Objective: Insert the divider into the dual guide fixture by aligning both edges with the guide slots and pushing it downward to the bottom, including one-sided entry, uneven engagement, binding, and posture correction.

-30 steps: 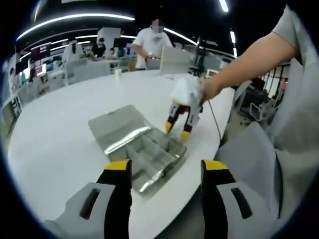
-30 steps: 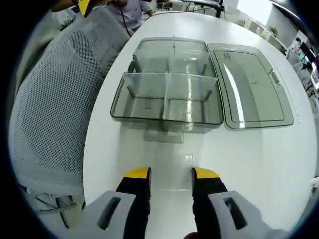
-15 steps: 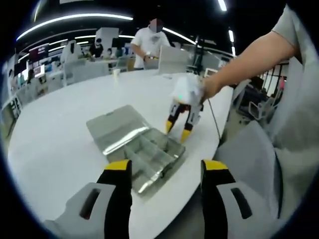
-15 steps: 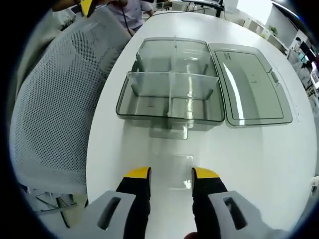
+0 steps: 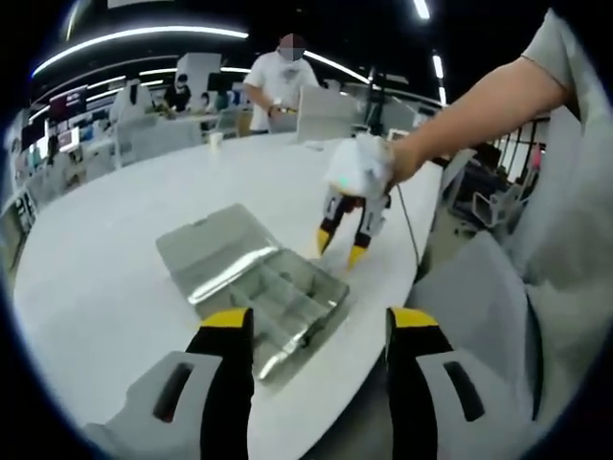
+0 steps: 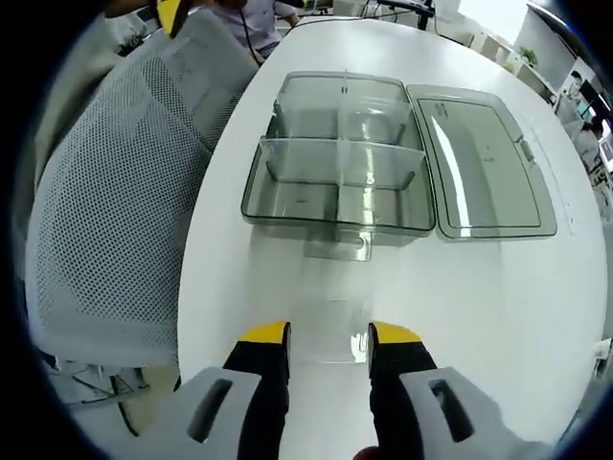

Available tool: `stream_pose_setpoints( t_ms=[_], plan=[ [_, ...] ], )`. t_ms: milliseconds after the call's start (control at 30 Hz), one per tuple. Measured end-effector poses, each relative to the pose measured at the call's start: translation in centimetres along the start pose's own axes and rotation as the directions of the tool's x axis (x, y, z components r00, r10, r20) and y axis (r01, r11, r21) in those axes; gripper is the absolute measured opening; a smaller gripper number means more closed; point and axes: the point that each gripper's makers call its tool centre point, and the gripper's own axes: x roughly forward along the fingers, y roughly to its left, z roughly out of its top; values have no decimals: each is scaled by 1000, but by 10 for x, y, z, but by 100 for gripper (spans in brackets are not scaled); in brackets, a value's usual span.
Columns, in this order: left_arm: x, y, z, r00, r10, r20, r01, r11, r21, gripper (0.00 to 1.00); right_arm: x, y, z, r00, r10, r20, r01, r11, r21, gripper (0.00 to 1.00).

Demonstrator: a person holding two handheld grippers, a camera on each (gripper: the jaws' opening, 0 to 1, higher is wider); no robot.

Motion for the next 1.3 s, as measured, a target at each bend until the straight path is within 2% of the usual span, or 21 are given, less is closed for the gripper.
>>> stream_pose_setpoints(
  t_ms=[467,867,1067,1300],
  plan=[
    [23,-16,-2,998,-67,-18,67,997,-41,53,-25,13,16,1000,-4,1,4,999,-44,28],
    [45,-25,1,993,-112,-22,110,990,-86,52,-45,26,31,999,-24,-37,19,994,-109,28],
    [50,-27,3,993,-115,-3,114,983,-142,51,-55,32,47,999,-33,-22,30,990,-136,28],
    [55,-31,5,992,-126,17,126,962,-242,45,-63,38,62,999,-44,-10,41,982,-185,28]
  ],
)
